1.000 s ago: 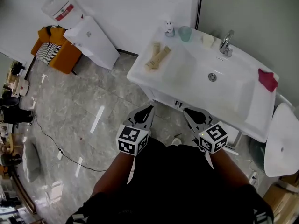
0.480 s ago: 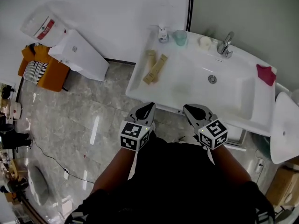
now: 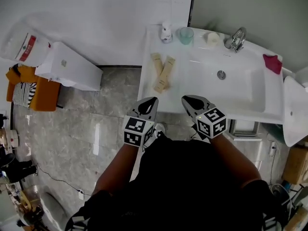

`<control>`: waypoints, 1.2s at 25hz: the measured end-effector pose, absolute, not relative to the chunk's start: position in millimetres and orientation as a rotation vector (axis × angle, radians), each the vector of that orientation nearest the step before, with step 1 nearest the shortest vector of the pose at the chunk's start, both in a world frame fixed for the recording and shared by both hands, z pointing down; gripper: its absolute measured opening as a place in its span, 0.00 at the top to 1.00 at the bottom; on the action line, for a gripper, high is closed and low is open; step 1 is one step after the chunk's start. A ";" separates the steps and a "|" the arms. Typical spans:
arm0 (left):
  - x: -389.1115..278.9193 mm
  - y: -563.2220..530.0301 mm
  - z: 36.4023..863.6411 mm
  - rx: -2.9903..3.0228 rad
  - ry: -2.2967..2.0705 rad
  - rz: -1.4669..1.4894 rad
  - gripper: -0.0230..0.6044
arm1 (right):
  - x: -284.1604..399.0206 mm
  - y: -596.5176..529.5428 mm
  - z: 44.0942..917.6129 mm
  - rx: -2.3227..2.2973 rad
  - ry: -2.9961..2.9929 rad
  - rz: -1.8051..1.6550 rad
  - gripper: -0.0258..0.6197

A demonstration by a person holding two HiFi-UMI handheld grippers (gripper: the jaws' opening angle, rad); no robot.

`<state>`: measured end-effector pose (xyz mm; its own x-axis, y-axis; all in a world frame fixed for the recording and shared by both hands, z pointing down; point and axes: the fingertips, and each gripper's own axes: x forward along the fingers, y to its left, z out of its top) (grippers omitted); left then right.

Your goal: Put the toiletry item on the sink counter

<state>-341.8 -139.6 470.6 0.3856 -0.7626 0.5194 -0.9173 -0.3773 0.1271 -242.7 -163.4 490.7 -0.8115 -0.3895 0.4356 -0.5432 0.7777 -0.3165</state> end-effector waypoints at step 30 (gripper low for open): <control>-405.4 -169.6 502.4 2.309 -1.228 0.583 0.96 | -340.1 -288.1 629.5 1.041 -2.178 1.311 0.63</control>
<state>-405.4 -169.6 502.4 0.5124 -0.6511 0.5598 -0.8453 -0.4973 0.1953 -340.1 -288.1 629.5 -0.6470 -0.3939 0.6529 -0.7613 0.2857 -0.5821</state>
